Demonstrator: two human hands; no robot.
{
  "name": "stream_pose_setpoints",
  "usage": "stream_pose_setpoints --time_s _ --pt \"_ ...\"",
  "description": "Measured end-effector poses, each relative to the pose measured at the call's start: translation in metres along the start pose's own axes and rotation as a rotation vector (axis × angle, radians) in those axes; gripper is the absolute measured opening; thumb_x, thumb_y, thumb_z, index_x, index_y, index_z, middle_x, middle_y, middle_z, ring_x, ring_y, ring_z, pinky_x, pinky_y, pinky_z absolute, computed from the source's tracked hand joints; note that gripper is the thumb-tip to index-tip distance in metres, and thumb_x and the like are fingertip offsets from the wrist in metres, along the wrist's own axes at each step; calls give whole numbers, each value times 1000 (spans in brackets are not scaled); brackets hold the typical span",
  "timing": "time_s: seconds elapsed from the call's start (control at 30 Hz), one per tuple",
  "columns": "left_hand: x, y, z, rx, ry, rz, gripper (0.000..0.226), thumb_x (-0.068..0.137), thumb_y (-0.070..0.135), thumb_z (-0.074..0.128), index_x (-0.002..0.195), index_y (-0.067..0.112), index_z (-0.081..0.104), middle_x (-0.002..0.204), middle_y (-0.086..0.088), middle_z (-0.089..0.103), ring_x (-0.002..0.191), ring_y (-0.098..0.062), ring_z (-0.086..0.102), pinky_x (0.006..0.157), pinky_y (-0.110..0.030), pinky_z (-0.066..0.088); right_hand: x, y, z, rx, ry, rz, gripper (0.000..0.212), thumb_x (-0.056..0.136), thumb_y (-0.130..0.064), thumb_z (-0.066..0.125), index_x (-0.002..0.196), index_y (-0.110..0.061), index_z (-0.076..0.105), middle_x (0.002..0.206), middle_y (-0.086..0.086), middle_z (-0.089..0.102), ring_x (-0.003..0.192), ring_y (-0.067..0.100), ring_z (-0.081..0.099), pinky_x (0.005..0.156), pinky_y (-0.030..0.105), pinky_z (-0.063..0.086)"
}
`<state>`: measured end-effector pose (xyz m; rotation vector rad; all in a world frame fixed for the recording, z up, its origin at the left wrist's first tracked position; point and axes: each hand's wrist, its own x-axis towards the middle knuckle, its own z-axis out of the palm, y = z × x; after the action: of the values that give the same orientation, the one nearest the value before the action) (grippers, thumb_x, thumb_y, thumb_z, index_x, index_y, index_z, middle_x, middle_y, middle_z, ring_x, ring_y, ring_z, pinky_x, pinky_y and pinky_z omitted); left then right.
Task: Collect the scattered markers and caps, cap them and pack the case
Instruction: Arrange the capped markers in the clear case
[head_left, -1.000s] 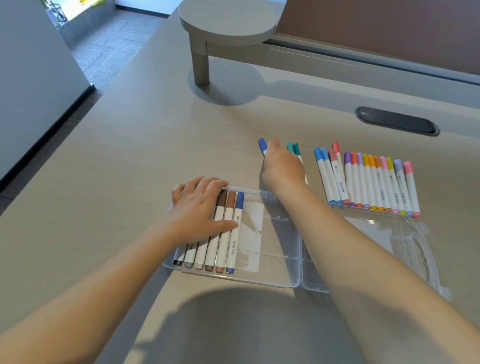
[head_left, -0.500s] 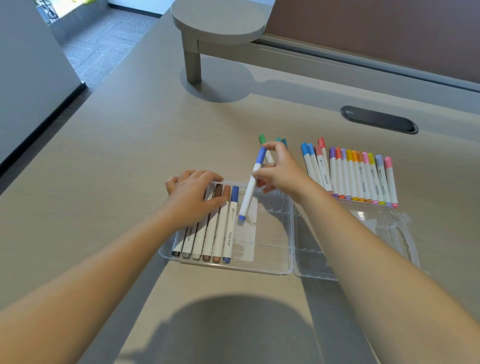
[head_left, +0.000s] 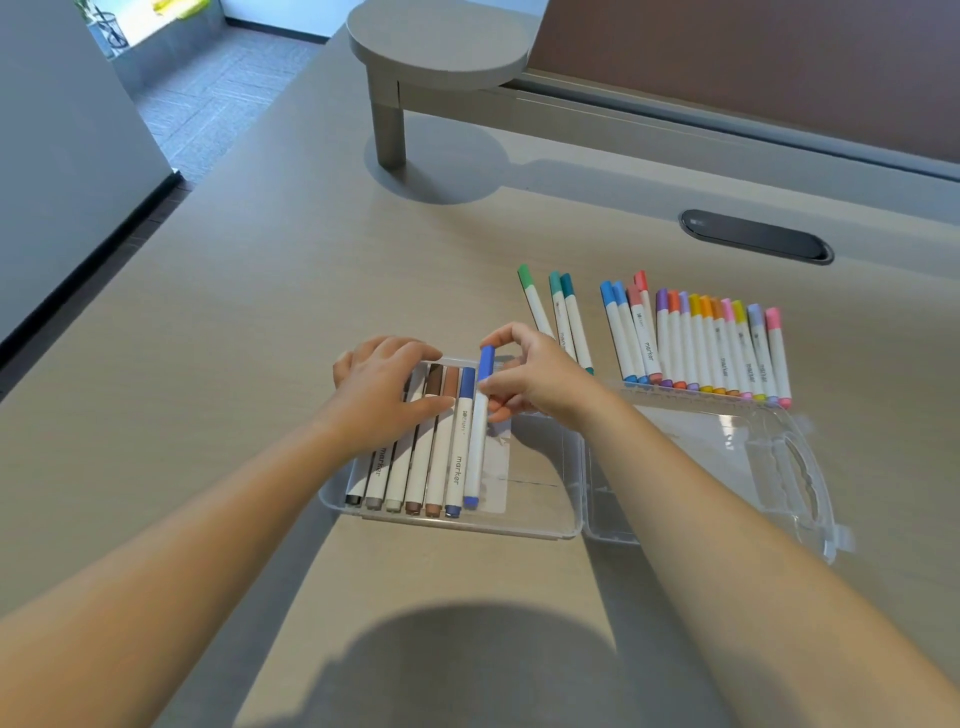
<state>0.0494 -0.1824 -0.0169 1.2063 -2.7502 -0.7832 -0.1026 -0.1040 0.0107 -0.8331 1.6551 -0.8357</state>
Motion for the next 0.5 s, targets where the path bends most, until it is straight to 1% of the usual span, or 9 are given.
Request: stream_pose_setpoints --time_s 0.13,0.17,0.23,0.27,0.3,0.33,0.37,0.43,0.5 --pt "0 -1 -1 26 -2 15 53 85 44 54 133 28 39 144 5 35 139 -17 17 112 -41 12 2 4 2 -162 63 -14 34 83 3 61 114 -8 52 80 2 55 74 16 62 66 24 56" --pt "0 -1 -1 41 -12 23 55 85 45 54 134 29 38 145 5 33 139 -17 15 112 -41 11 2 4 2 -201 83 -13 35 82 2 62 115 -7 53 80 1 54 75 15 61 66 23 56" --pt "0 1 0 67 -49 42 61 83 49 54 138 32 33 149 5 28 141 -19 10 113 -41 8 2 5 0 -264 129 -31 34 83 0 62 115 -7 55 77 -2 53 68 10 58 61 19 54" --pt "0 2 1 82 -73 53 65 82 52 54 139 34 30 150 5 24 142 -19 7 114 -42 6 2 6 -1 -291 168 -56 32 83 -1 62 114 -7 56 76 -3 52 66 9 56 59 18 53" --pt "1 4 2 97 -97 64 68 81 54 54 140 35 27 152 4 21 143 -20 5 114 -42 4 2 7 -3 -326 226 -85 29 84 -3 62 113 -7 56 75 -3 51 66 10 54 60 19 54" --pt "1 6 3 113 -121 74 71 80 56 54 141 37 24 153 4 18 143 -21 3 115 -42 2 3 9 -7 -375 300 -111 27 86 -6 60 112 -7 57 77 -4 51 69 11 54 67 22 54" --pt "2 8 5 131 -144 81 74 78 59 54 142 39 20 154 3 16 143 -21 1 115 -43 0 4 11 -11 -435 372 -123 25 87 -7 59 112 -7 58 80 -3 52 76 13 53 77 26 53" --pt "3 10 7 170 -184 89 80 76 63 53 142 42 15 155 3 9 143 -24 -3 115 -45 -3 4 16 -18 -526 455 -99 23 90 -7 55 113 -6 58 94 5 57 91 17 54 92 30 47" --pt "4 12 10 215 -211 97 81 74 66 52 141 47 11 155 4 4 143 -26 -7 114 -48 -6 5 21 -24 -561 468 -57 22 90 -7 53 111 -5 60 108 12 60 103 23 56 95 31 45"
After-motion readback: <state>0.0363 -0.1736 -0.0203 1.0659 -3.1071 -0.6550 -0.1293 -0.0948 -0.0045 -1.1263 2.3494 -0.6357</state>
